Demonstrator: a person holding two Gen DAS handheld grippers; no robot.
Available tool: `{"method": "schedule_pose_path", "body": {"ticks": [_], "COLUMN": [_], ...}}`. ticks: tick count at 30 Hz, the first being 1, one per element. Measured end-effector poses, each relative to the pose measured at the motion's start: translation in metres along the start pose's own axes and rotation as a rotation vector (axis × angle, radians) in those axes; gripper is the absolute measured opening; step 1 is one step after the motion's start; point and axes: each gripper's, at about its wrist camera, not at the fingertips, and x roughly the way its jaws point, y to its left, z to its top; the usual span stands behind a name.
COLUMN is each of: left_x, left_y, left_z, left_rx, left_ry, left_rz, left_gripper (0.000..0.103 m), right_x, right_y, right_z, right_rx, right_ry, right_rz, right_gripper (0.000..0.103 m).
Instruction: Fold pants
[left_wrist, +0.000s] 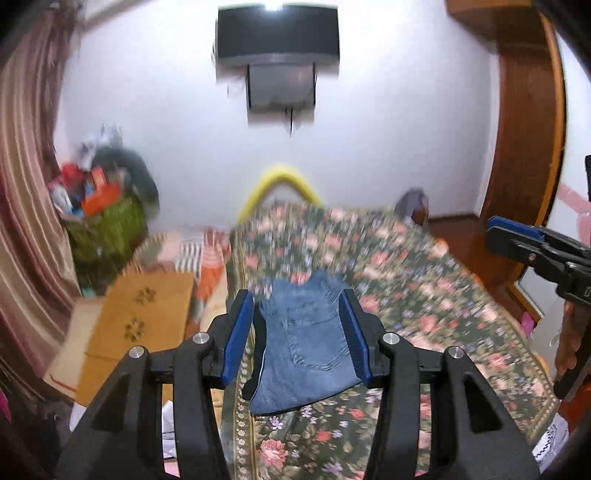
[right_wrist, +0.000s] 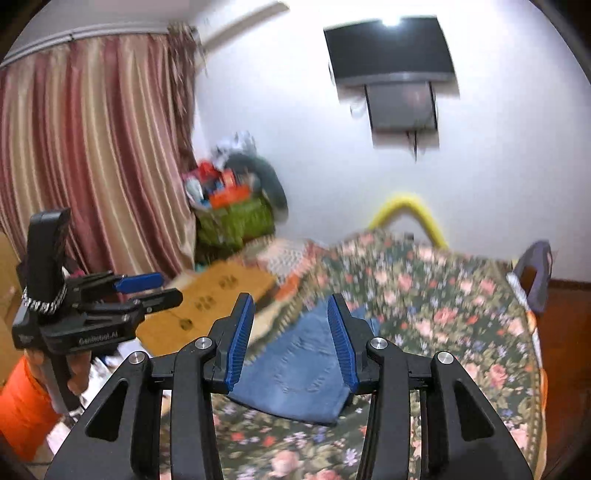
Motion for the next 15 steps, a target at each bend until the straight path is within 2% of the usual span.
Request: {"method": "schedule_pose_path", "body": {"ticks": [2, 8, 13, 15], "left_x": [-0.04, -0.132, -0.181, -0.194], "left_y": [-0.011, -0.036, -0.045, -0.047], "left_z": [0.0, -0.014, -0.033, -0.042], "left_rx": [0.005, -0.001, -0.038, -0.051], "left_ry": [-0.066, -0.241, -0.335, -0.362], "left_rz": [0.011, 0.04, 0.045, 0.057], "left_gripper": [0.048, 0.048, 0.049, 0.057], "right_x": [-0.034, -0.096, -0.128, -0.132], "right_y": [0.02, 0.06, 0.084, 0.088], "right_z": [0.004, -0.005, -0.023, -0.032], "right_rx": [-0.028, -0.061, -0.079, -0.074], "right_ry": [-0.066, -0.199, -0.273, -0.286], "right_rz": [0.002, 0.012, 0.017, 0.011], "right_gripper": [0.038, 0.038, 0.038, 0.039]}}
